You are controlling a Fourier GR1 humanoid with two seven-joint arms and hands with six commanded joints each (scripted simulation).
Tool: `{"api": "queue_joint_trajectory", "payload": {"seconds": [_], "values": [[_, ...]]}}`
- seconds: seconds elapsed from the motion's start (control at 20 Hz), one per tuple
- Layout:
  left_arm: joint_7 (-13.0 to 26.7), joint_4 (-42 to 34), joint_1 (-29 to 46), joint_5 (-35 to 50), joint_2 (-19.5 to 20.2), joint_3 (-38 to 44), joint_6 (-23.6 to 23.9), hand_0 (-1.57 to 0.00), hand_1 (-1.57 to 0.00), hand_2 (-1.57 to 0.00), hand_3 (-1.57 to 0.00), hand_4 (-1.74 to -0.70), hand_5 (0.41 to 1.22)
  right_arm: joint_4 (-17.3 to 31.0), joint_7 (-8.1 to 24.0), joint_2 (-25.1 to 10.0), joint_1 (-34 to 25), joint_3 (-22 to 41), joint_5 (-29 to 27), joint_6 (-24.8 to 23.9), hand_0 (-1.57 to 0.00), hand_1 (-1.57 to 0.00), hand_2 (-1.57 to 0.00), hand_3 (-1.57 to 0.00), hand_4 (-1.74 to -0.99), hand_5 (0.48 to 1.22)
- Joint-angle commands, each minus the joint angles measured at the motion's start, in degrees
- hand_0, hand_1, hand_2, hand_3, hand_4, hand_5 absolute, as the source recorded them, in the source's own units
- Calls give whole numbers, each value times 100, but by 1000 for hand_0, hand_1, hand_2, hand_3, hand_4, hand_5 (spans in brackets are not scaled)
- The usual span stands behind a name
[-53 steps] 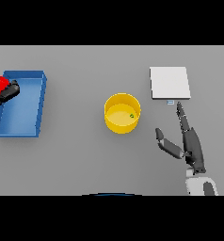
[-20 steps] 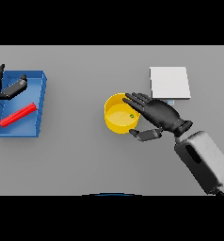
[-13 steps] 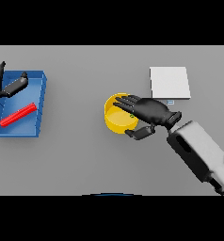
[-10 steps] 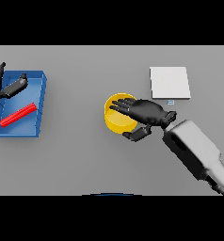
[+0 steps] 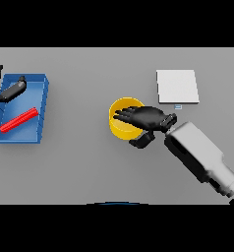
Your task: Pick up the red beaker and tilt it to pour out 1 green nut into yellow bowl. Pick up the yellow bowl and place it on the metallic measuring scale.
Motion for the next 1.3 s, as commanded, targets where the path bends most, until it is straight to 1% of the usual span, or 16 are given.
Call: {"api": "queue_joint_trajectory", "payload": {"seconds": [0.0,0.1,0.2,0.25,0.3,0.35,0.45,0.5,0.55,0.65,0.75,0.85,1.05,1.1,1.15,1.25], "values": [[-6,-52,-2,-2,19,8,18,1,1,1,1,-795,732,5,-21,-17,3,43,15,60,1,1,1,1,-1304,703],[39,-44,-22,12,25,17,11,1,1,1,1,-793,729,92,-1,39,-89,85,77,14,1,1,-4,-11,-1308,729],[9,-41,-2,-5,30,0,2,1,1,1,1,-792,725,73,108,76,-86,140,109,95,-16,-40,-68,-94,-1339,784],[-58,-46,8,2,9,3,5,1,1,1,1,-792,723,118,145,61,-86,180,179,63,-93,-107,-133,-160,-1362,820],[12,-106,-23,-8,27,-4,17,1,1,1,1,-793,722,71,107,41,-89,204,202,66,-258,-236,-233,-249,-1387,900],[-31,-79,-7,27,32,22,-7,1,1,1,1,-793,723,11,22,-9,-56,220,186,103,-508,-437,-388,-359,-1425,964],[-44,-134,79,19,86,20,29,1,1,1,1,-796,726,-38,-10,-55,-27,252,130,256,-891,-846,-814,-594,-1534,1057],[-22,-192,90,31,96,29,64,1,1,1,1,-800,727,-16,97,-19,-73,259,94,383,-1027,-991,-965,-691,-1571,1090],[55,-189,27,2,115,33,83,1,1,1,1,-799,728,-1,93,-35,-99,256,45,470,-1136,-1107,-1086,-867,-1604,1116],[107,-219,9,15,112,27,79,1,1,1,1,-799,727,-18,81,-64,-89,232,-62,554,-1292,-1274,-1261,-1019,-1649,1154],[81,-237,35,40,116,40,84,1,1,1,1,-802,725,-10,48,-68,-118,256,-79,539,-1393,-1381,-1314,-1142,-1682,1178],[48,-143,23,51,96,52,49,1,1,1,1,-804,726,-117,-11,-156,-98,233,-150,627,-1457,-1449,-1387,-1170,-1703,1193],[78,-187,6,11,82,13,74,1,1,1,1,-802,724,-404,270,-253,-166,80,-264,723,-1524,-1521,-1470,-1192,-1726,1210],[42,-188,6,20,112,31,51,1,1,1,1,-801,724,-530,228,-327,-113,40,-333,747,-1534,-1531,-1490,-1192,-1729,1212],[54,-241,35,18,138,31,77,1,1,1,1,-801,723,-714,244,-436,-121,-12,-393,859,-1541,-1539,-1470,-1268,-1731,1214],[68,-293,49,-7,160,4,82,1,1,1,1,-798,721,-945,383,-561,-263,-123,-475,1022,-1552,-1551,-1506,-1377,-1731,1216]]}}
